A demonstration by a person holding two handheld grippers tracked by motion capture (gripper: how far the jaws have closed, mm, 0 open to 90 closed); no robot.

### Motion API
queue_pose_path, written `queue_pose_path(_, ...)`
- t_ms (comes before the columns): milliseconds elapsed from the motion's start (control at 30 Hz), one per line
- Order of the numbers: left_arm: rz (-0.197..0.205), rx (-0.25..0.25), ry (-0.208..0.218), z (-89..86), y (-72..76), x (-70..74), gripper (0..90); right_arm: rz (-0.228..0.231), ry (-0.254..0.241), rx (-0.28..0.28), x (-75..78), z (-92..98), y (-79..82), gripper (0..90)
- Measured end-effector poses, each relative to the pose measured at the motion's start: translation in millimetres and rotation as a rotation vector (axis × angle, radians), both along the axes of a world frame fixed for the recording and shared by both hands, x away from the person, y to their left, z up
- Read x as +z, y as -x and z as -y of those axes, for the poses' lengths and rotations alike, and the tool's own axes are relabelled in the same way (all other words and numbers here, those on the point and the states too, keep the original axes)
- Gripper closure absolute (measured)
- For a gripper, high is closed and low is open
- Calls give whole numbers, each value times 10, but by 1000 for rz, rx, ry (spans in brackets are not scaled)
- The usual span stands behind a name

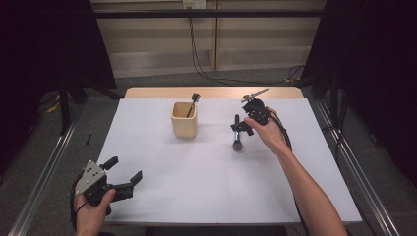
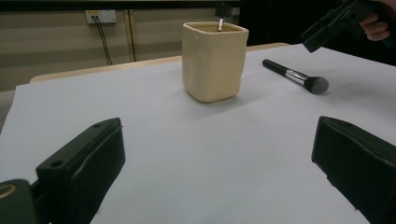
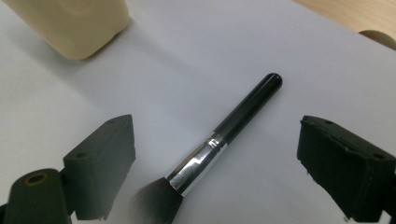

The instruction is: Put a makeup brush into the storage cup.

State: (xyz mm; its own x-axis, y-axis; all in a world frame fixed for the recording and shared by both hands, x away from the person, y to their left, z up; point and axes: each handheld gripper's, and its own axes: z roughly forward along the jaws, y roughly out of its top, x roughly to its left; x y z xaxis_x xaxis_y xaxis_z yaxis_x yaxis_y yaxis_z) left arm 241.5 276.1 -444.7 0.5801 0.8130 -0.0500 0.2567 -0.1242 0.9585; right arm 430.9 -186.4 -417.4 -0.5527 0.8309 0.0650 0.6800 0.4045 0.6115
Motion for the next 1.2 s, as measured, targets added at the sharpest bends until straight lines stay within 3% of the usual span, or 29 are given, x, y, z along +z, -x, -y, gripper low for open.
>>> queue_pose_path(133,-3,-7,-14,-7,7,-3,27,-45,25,1,-9,-36,-36,66)
queue_pose_path(233,-3,-7,-15,-7,4,-3,27,-116,83,2,-48,-70,-58,57)
queue_pose_path(467,-5,-8,-16,-10,-2,-10,27,-185,108,-6,-74,-116,-139,44)
queue_pose_path(700,-9,-13,-19,-3,-6,-20,27,-286,186,-24,-157,-242,-220,68)
queue_pose_path(833,-8,-10,-16,-5,-4,-19,27,-307,197,-31,-196,-266,-261,167)
queue_pose_path(933,-6,-16,-25,9,-6,-26,28,-314,208,-31,-210,-285,-279,208)
queue_pose_path(1033,3,-25,-30,16,-1,-16,29,-329,187,-48,-226,-293,-299,242)
queue_pose_path(1200,2,-17,-24,8,-2,-19,29,-368,210,-65,-272,-305,-356,304)
